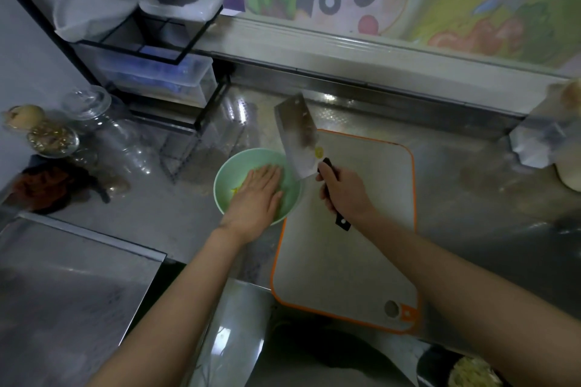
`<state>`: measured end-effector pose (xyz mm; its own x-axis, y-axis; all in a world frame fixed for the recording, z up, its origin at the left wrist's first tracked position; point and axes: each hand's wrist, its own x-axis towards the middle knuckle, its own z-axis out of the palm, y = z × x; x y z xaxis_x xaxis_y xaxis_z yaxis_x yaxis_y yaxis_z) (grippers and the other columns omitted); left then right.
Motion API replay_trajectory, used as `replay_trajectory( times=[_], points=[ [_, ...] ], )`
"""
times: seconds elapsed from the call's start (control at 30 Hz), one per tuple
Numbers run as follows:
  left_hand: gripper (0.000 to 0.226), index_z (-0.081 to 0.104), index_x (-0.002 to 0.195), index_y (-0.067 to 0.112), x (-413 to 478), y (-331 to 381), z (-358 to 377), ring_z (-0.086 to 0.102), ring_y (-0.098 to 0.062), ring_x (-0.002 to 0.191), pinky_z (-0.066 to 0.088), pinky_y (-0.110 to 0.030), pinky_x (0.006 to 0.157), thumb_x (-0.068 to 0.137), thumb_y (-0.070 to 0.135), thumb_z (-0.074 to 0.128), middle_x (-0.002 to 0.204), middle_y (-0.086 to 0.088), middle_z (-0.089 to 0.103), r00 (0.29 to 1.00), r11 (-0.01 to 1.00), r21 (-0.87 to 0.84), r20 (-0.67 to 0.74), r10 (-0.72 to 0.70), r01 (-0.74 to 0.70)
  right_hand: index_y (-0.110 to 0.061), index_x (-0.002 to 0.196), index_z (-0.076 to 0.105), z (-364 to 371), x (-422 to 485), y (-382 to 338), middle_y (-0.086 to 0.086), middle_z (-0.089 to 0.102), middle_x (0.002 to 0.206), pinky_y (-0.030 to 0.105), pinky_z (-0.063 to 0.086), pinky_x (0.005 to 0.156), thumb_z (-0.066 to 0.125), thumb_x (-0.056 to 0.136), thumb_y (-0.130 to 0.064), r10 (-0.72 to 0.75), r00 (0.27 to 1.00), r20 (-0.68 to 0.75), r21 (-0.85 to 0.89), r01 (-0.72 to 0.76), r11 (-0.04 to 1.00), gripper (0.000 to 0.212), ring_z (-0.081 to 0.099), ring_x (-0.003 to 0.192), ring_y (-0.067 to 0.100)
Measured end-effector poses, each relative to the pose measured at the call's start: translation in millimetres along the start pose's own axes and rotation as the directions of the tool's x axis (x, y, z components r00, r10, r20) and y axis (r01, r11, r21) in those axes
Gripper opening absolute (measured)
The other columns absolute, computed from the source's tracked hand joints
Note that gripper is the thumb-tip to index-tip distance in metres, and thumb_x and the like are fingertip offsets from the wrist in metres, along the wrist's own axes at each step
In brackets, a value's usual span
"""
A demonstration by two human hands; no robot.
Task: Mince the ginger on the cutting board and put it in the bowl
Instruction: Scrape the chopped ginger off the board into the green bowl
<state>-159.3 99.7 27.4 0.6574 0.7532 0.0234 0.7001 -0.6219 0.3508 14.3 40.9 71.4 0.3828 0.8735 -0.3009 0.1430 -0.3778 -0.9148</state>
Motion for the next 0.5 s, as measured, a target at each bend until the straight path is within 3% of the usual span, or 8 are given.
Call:
replay_trajectory(
  times=[0.07,0.13,0.17,0.23,0.33,0.43,0.5],
  points=[
    [0.083,0.020,0.147,0.012,-0.4,-5.7,1.8,0.010,-0.019,0.144,-0.012,-0.025,0.110,0.079,0.051,-0.007,0.155,-0.005,0.018,0.994,0.991,0.131,0.107,0.004,-0.018,-0.007,0.078,0.055,-11.0,4.1,-4.3,0.006,0.051,0.052,0.016,0.030,0.032,0.045,0.098,-0.029,-0.040,0.999,-0.005,-0.035,0.040,0.999,0.031,0.039,0.027,0.006],
    [0.081,0.023,0.146,0.014,-0.2,-4.6,2.7,0.013,-0.018,0.143,-0.005,-0.025,0.113,0.081,0.053,-0.004,0.154,-0.004,0.021,0.990,0.992,0.122,0.138,0.014,-0.031,-0.009,0.076,0.056,-19.4,7.2,-11.6,0.004,0.053,0.051,0.016,0.032,0.033,0.047,0.097,-0.031,-0.068,0.997,0.028,-0.077,0.070,0.995,0.031,0.041,0.028,0.007],
    [0.068,0.029,0.144,0.013,0.5,-2.4,3.0,0.020,-0.019,0.142,0.003,-0.024,0.114,0.090,0.050,0.009,0.152,-0.005,0.027,0.994,0.999,0.033,0.105,-0.006,0.003,-0.011,0.075,0.056,-22.6,7.8,-14.3,0.003,0.053,0.051,0.016,0.034,0.034,0.048,0.096,-0.032,-0.080,0.996,0.046,-0.104,0.084,0.991,0.031,0.042,0.029,0.007],
    [0.039,0.046,0.134,0.008,2.4,1.8,3.3,0.041,-0.024,0.130,0.023,-0.024,0.108,0.097,0.020,0.040,0.139,-0.011,0.047,0.992,0.959,-0.268,-0.066,-0.109,0.088,-0.010,0.077,0.057,-26.4,7.5,-15.4,0.002,0.054,0.050,0.017,0.036,0.035,0.049,0.096,-0.032,-0.108,0.992,0.064,-0.149,0.117,0.982,0.030,0.044,0.030,0.008],
    [0.038,0.063,0.112,0.005,8.5,2.8,5.6,0.058,-0.028,0.110,0.039,-0.023,0.095,0.083,-0.013,0.046,0.114,-0.008,0.064,0.870,0.772,-0.594,-0.232,-0.434,0.226,-0.008,0.081,0.056,-27.1,2.3,-6.2,0.001,0.056,0.052,0.018,0.037,0.036,0.048,0.096,-0.030,-0.144,0.988,0.058,-0.204,0.153,0.967,0.028,0.045,0.031,0.007],
    [0.049,0.058,0.118,0.007,11.8,7.7,2.1,0.052,-0.026,0.118,0.035,-0.022,0.099,0.078,-0.018,0.044,0.120,-0.008,0.059,0.797,0.612,-0.743,-0.184,-0.576,0.271,-0.006,0.085,0.057,-25.0,-4.5,7.6,0.002,0.058,0.057,0.020,0.038,0.039,0.049,0.096,-0.030,-0.144,0.988,0.049,-0.234,0.151,0.960,0.027,0.046,0.032,0.006],
    [0.047,0.049,0.130,0.008,10.6,14.4,0.3,0.037,-0.022,0.132,0.025,-0.030,0.111,0.085,-0.007,0.048,0.136,-0.010,0.049,0.807,0.658,-0.712,-0.225,-0.547,0.247,-0.008,0.090,0.059,-24.8,-10.9,13.4,0.001,0.061,0.063,0.025,0.042,0.048,0.050,0.095,-0.033,-0.209,0.976,0.070,-0.356,0.220,0.908,0.026,0.051,0.040,0.007]
  ],
)
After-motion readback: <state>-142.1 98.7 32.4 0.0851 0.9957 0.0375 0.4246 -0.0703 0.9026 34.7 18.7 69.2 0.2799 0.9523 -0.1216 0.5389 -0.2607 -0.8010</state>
